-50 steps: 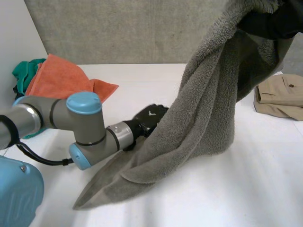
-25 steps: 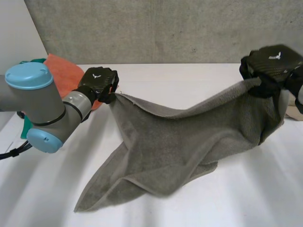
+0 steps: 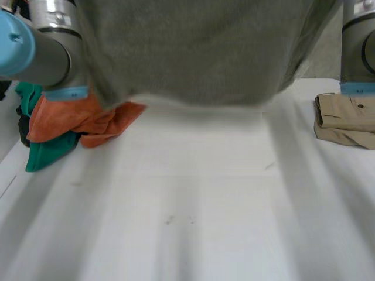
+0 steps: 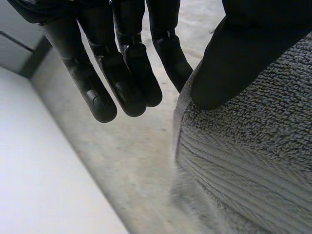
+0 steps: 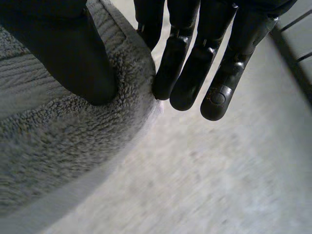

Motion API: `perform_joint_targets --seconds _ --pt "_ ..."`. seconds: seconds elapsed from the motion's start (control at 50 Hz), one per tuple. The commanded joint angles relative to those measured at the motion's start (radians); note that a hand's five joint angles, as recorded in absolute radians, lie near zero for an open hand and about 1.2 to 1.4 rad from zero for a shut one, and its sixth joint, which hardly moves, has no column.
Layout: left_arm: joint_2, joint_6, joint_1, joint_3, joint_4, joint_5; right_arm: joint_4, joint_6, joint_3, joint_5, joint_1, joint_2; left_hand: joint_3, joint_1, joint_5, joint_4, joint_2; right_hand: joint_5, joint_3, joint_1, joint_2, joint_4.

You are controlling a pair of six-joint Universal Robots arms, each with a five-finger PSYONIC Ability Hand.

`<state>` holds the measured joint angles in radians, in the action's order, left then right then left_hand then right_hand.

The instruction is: Fold the laundry.

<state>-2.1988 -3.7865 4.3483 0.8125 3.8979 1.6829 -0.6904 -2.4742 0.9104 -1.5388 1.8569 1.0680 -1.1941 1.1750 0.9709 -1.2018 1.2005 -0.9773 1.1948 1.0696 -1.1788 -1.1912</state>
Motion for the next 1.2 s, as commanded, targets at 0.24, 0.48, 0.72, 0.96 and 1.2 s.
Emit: perform_joint_targets --seconds 0.24,0.48,0.72,0.96,1.2 --pt "0.145 0.011 -0.012 0.736 -0.002 -0.014 0.247 0.003 0.406 0.115 -0.001 -0.014 -0.202 0.221 0.251 -0.194 0.196 -0.244 0.201 0.327 -0.217 -0.205" --pt "0.162 -0.002 -0.022 0.97 -0.086 -0.046 0.491 -0.025 0.622 0.23 -0.067 -0.04 -0.202 0.221 0.251 -0.194 0.196 -0.244 0.201 0.327 -0.217 -0.205" --pt "0.117 0.004 0.0 0.933 -0.133 -0.1 0.575 -0.315 0.545 0.285 -0.154 -0.097 -0.202 0.221 0.251 -0.194 0.196 0.236 -0.279 -0.154 0.263 0.275" --pt "0.053 0.01 0.059 0.887 -0.146 -0.163 0.577 -0.232 0.558 0.29 -0.179 -0.099 0.456 -0.437 -0.408 0.464 -0.463 -0.244 0.201 0.327 -0.217 -0.205" --pt "0.014 0.022 0.145 0.86 -0.178 -0.187 0.577 -0.227 0.602 0.287 -0.228 -0.034 0.807 -0.788 -0.759 0.815 -0.814 -0.244 0.201 0.327 -0.217 -0.205"
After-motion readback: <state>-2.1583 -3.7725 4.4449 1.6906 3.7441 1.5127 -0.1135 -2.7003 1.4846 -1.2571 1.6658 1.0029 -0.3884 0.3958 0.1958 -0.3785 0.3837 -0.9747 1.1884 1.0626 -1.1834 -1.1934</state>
